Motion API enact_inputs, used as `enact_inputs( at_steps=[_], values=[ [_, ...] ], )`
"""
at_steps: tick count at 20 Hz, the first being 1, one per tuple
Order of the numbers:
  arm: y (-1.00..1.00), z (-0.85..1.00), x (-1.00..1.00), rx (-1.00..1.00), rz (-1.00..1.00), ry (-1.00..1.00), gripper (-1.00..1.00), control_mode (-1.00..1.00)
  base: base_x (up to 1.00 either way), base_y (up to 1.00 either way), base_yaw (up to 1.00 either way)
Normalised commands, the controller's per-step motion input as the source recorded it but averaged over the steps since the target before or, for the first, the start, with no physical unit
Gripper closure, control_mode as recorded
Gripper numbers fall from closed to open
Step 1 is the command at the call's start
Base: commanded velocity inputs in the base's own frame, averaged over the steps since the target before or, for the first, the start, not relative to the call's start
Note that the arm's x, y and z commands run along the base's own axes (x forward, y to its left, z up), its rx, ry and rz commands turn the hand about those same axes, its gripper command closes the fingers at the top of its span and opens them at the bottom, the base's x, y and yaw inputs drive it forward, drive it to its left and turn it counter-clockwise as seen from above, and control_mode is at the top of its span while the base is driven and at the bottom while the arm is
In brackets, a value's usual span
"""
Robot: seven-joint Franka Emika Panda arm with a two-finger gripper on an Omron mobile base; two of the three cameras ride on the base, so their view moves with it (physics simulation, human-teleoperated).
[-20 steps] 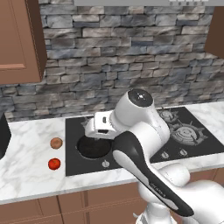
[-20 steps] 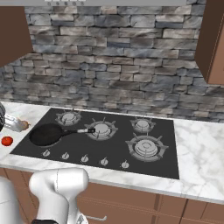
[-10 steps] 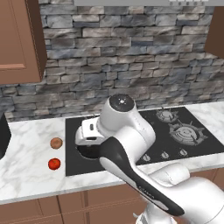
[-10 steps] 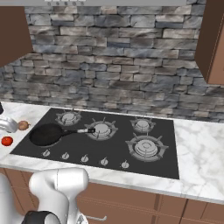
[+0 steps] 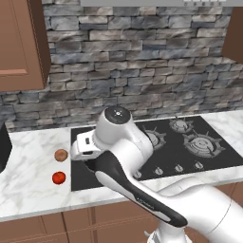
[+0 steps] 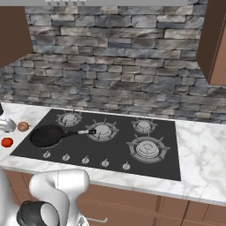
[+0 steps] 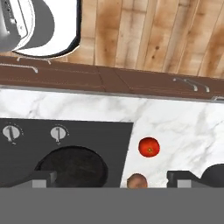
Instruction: Place the pan on the front left burner on the stove. Then place the tomato and the onion in the pan and turn on the front left burner.
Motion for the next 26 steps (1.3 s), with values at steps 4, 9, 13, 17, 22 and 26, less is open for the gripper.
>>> enact_inputs(
  at_steps=[4,9,13,17,22,26],
  values=[
    [0.14,-0.15,0.15,0.00,0.17,0.00,-1.00,-1.00,0.00,0.00,0.00],
    [0.13,-0.34,0.14,0.00,0.16,0.00,-1.00,-1.00,0.00,0.00,0.00],
    [0.19,-0.31,0.12,0.00,0.13,0.00,-1.00,-1.00,0.00,0.00,0.00],
    [0.27,-0.26,0.15,0.00,0.12,0.00,-1.00,-1.00,0.00,0.00,0.00],
    [0.36,-0.21,0.25,0.00,0.11,-0.04,-1.00,-1.00,0.00,0.00,0.00],
    [0.27,-0.19,0.26,-0.01,0.04,-0.06,-1.00,-1.00,0.00,0.00,0.00]
  ],
)
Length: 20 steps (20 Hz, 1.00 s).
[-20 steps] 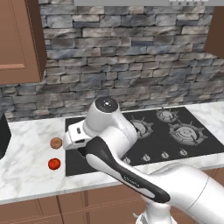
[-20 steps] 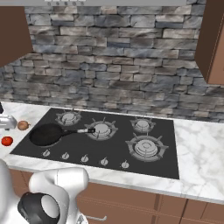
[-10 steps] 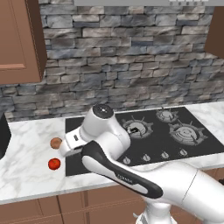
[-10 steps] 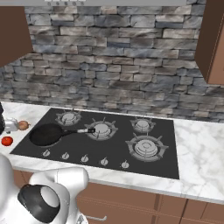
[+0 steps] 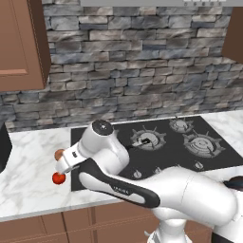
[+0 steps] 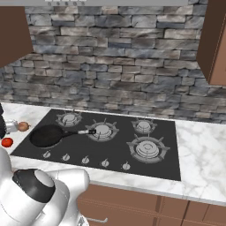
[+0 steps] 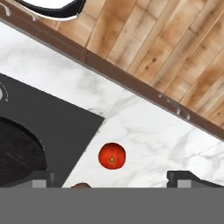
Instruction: Place the pan on the front left burner on the stove. Then place the tomato and the onion in the pan and turn on the front left burner.
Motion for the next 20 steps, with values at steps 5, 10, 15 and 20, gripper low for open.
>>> enact_inputs(
  at_steps=[5,10,15,20],
  values=[
    [0.14,-0.09,0.10,-0.01,0.00,-0.02,-1.00,-1.00,0.00,0.00,0.00],
    [0.13,-0.09,0.10,0.00,0.00,0.00,-1.00,-1.00,0.00,0.00,0.00],
    [0.09,-0.04,0.19,0.00,0.00,0.00,-1.00,-1.00,0.00,0.00,0.00],
    [0.06,-0.08,0.13,0.00,0.00,0.01,-1.00,-1.00,0.00,0.00,0.00]
  ],
)
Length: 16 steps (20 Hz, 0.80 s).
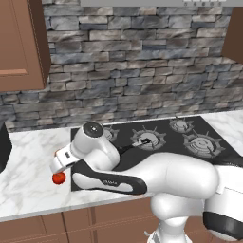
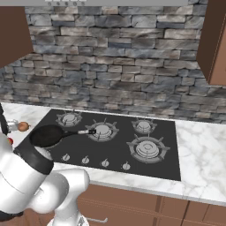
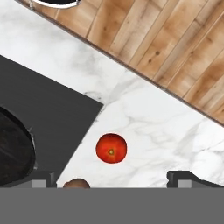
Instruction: Place the pan on the front left burner on the stove. Then place the tomato and the onion in the pan and turn on the front left burner.
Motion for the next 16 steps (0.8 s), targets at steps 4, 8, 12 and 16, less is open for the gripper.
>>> enact_inputs(
  at_steps=[4,8,12,16],
  values=[
    [0.11,-0.16,0.06,0.00,0.00,0.07,-1.00,-1.00,0.00,0.00,0.00],
    [0.12,-0.18,0.00,0.00,0.00,0.06,-1.00,-1.00,0.00,0.00,0.00],
    [0.08,-0.12,0.04,0.00,0.00,0.01,-1.00,-1.00,0.00,0.00,0.00],
    [0.04,-0.11,0.04,-0.02,0.00,0.00,-1.00,-1.00,0.00,0.00,0.00]
  ],
)
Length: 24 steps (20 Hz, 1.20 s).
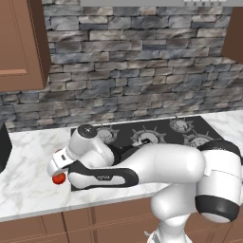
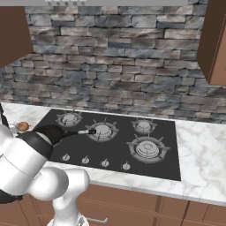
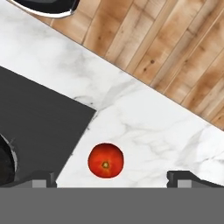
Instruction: Place the pan on the front left burner on the stove. Then place the tomato and the onion in the pan and turn on the front left burner.
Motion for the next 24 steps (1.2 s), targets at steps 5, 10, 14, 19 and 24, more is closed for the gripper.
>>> enact_inputs(
  at_steps=[5,10,14,19,24],
  values=[
    [0.10,-0.11,0.01,-0.03,0.00,0.00,-1.00,-1.00,0.00,0.00,0.00],
    [0.08,-0.06,0.04,-0.01,0.00,0.00,-1.00,-1.00,0.00,0.00,0.00],
    [0.01,0.00,0.10,0.00,0.00,0.00,-1.00,-1.00,0.00,0.00,0.00],
    [0.00,-0.01,0.05,0.00,0.00,0.00,-1.00,-1.00,0.00,0.00,0.00],
    [0.00,-0.10,0.02,0.00,0.00,0.00,-1.00,-1.00,0.00,0.00,0.00]
  ],
)
